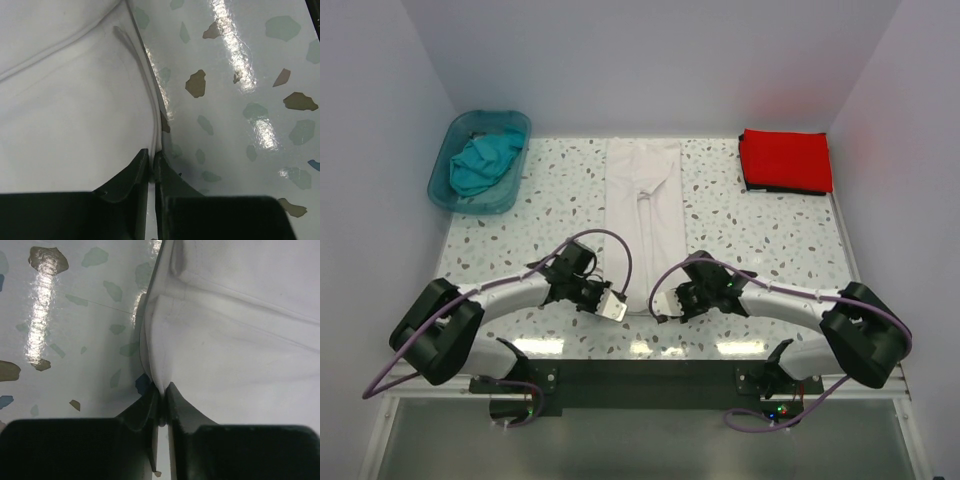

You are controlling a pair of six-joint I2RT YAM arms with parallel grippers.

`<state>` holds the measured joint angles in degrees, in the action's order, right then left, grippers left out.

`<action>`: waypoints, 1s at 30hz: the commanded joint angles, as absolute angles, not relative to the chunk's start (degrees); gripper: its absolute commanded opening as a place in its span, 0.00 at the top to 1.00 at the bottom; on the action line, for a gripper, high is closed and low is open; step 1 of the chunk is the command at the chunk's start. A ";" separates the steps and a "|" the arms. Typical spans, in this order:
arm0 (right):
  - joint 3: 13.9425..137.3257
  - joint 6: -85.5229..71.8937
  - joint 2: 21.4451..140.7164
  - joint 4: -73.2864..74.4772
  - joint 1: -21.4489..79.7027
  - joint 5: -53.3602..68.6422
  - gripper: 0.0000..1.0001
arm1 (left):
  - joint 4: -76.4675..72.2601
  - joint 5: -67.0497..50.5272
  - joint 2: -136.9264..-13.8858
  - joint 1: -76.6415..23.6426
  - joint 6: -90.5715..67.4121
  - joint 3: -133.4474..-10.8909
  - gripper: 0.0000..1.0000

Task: Fold and stack the t-shirts
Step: Fold the tshirt

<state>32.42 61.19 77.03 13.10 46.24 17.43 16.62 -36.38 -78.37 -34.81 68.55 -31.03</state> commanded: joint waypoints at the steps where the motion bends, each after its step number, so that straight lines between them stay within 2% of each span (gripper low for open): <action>1: 31.64 61.00 78.22 18.10 46.49 17.40 0.92 | 20.74 -35.59 -78.76 -35.07 69.52 -31.73 0.90; 2: 31.99 60.13 77.09 18.63 46.84 17.66 1.00 | 22.22 -36.81 -78.05 -35.07 69.87 -32.08 0.98; 3: 31.99 59.68 76.38 19.15 47.19 17.84 1.00 | 23.02 -37.44 -77.26 -34.98 69.79 -32.25 1.00; 8: 31.99 55.56 69.53 24.51 51.67 19.24 1.00 | 30.30 -41.74 -71.20 -35.60 67.34 -34.10 1.00; 14: 36.72 55.45 67.58 29.44 48.63 18.36 1.00 | 34.79 -44.47 -69.25 -33.49 65.91 -39.36 1.00; 17: 42.61 58.61 71.27 33.12 43.01 21.44 1.00 | 36.73 -45.78 -72.85 -30.59 67.84 -44.28 1.00; 22: 52.61 63.97 79.86 35.32 35.27 23.81 1.00 | 38.58 -47.11 -85.57 -23.57 70.92 -55.07 1.00; 30: 68.89 69.95 94.99 40.24 27.87 26.19 1.00 | 39.90 -47.37 -98.76 -19.26 75.76 -70.19 1.00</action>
